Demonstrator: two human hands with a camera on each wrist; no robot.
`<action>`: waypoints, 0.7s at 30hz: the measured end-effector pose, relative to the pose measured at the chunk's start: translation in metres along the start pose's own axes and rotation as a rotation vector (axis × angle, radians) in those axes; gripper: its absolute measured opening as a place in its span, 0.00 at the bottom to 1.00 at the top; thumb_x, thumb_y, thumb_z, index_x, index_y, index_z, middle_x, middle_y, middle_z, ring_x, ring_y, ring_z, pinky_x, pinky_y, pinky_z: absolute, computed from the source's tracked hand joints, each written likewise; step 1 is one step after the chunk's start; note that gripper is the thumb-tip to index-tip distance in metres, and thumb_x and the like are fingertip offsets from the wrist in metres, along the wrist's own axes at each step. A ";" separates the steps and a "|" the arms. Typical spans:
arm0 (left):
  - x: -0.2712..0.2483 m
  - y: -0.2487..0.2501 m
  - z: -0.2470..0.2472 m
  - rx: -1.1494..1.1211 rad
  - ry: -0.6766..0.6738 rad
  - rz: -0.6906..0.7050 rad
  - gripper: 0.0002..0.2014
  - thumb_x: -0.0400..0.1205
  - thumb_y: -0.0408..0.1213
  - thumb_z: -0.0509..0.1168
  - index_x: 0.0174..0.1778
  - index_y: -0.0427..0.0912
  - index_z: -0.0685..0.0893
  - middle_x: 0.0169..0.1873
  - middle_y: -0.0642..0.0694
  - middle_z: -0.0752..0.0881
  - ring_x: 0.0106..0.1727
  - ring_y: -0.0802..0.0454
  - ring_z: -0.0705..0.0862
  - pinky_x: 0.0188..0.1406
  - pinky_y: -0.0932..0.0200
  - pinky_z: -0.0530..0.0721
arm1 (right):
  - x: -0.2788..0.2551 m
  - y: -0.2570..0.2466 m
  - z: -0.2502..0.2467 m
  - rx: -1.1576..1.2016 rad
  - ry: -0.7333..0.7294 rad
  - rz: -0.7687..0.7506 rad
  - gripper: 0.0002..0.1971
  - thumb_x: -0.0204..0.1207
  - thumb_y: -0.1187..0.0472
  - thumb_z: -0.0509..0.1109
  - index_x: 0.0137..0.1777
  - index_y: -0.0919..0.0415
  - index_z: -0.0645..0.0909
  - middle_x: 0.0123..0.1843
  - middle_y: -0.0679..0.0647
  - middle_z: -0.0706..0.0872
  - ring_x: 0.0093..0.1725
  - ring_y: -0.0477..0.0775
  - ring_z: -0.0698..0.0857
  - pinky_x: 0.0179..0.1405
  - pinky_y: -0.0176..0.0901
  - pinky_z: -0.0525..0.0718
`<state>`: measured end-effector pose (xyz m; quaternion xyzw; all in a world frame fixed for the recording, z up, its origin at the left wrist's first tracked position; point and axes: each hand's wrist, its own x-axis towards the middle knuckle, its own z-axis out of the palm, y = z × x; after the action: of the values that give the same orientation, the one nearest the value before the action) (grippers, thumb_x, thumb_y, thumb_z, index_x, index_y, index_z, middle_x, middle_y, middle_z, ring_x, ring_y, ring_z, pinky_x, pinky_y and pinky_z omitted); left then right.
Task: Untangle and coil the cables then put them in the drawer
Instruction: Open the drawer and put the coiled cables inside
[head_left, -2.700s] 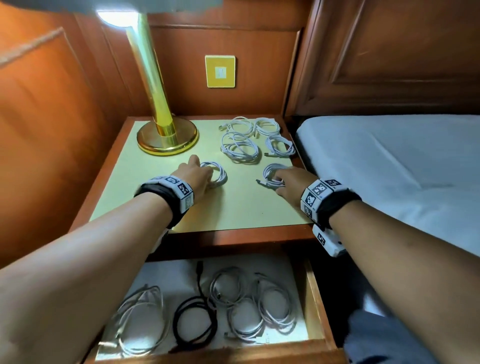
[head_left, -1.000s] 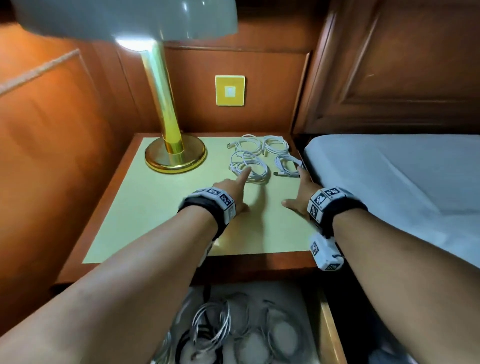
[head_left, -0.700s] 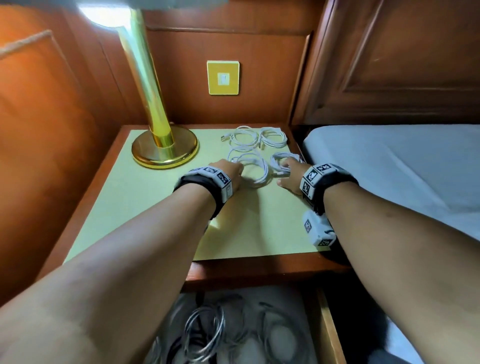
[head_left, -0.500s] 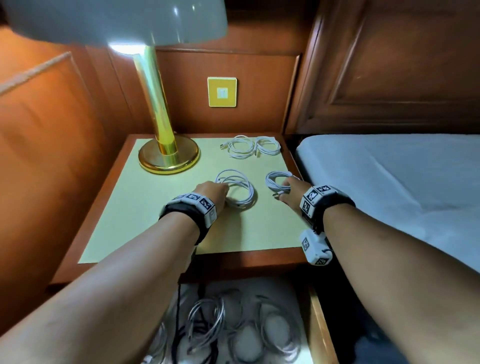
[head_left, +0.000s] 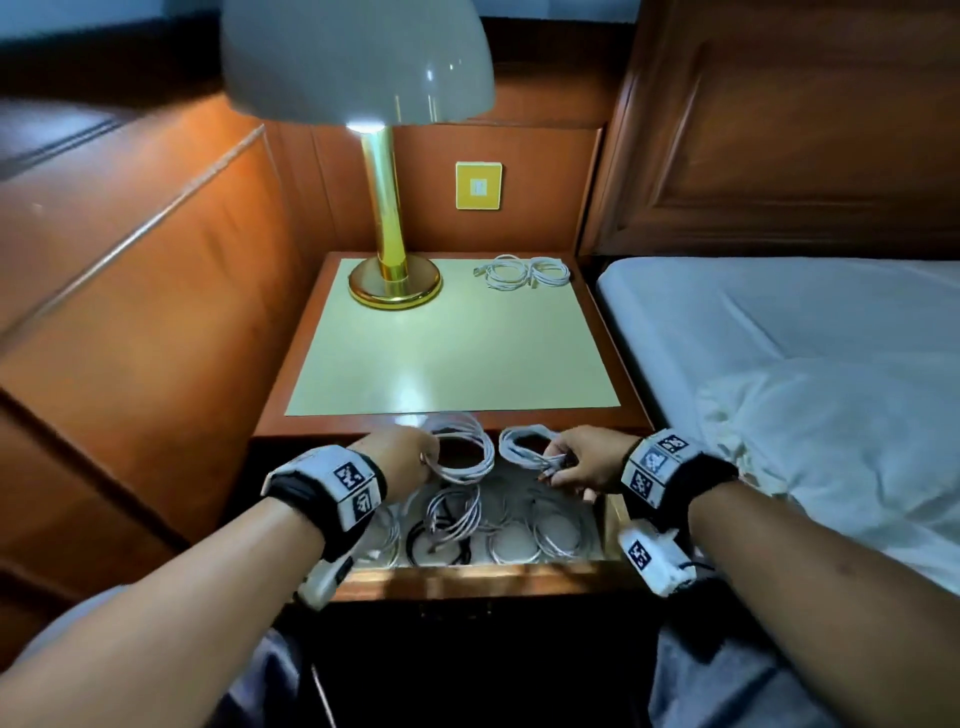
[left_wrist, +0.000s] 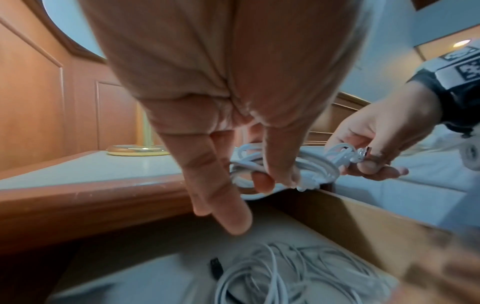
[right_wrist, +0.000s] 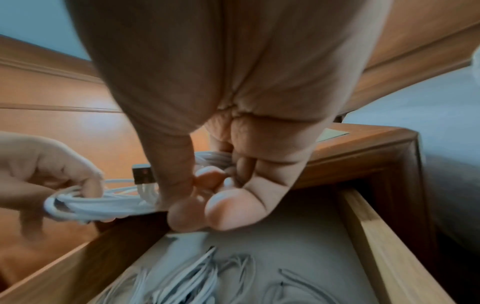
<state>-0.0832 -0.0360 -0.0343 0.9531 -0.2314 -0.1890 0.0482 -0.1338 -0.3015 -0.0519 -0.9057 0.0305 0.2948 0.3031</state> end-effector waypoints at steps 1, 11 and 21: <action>-0.009 0.001 0.005 0.000 -0.019 0.009 0.12 0.84 0.36 0.63 0.59 0.51 0.88 0.59 0.46 0.87 0.58 0.45 0.85 0.53 0.61 0.79 | -0.007 -0.001 0.006 0.001 0.003 -0.008 0.05 0.81 0.68 0.71 0.47 0.58 0.80 0.36 0.53 0.84 0.27 0.44 0.84 0.24 0.35 0.86; -0.009 -0.005 0.032 0.375 -0.394 0.004 0.19 0.85 0.47 0.66 0.69 0.44 0.85 0.64 0.42 0.88 0.63 0.40 0.87 0.66 0.50 0.83 | -0.017 0.005 0.024 -0.409 -0.082 0.131 0.36 0.76 0.56 0.77 0.82 0.53 0.66 0.73 0.54 0.82 0.63 0.56 0.86 0.55 0.41 0.84; 0.121 0.014 -0.022 0.176 -0.059 -0.012 0.18 0.88 0.42 0.62 0.75 0.46 0.77 0.72 0.42 0.79 0.68 0.42 0.81 0.60 0.53 0.81 | 0.065 0.007 -0.073 -0.480 0.256 0.292 0.30 0.82 0.49 0.67 0.81 0.57 0.66 0.81 0.63 0.68 0.75 0.64 0.76 0.74 0.54 0.76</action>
<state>0.0188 -0.1041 -0.0520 0.9490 -0.2428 -0.1965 -0.0436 -0.0445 -0.3406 -0.0445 -0.9673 0.1276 0.2173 0.0289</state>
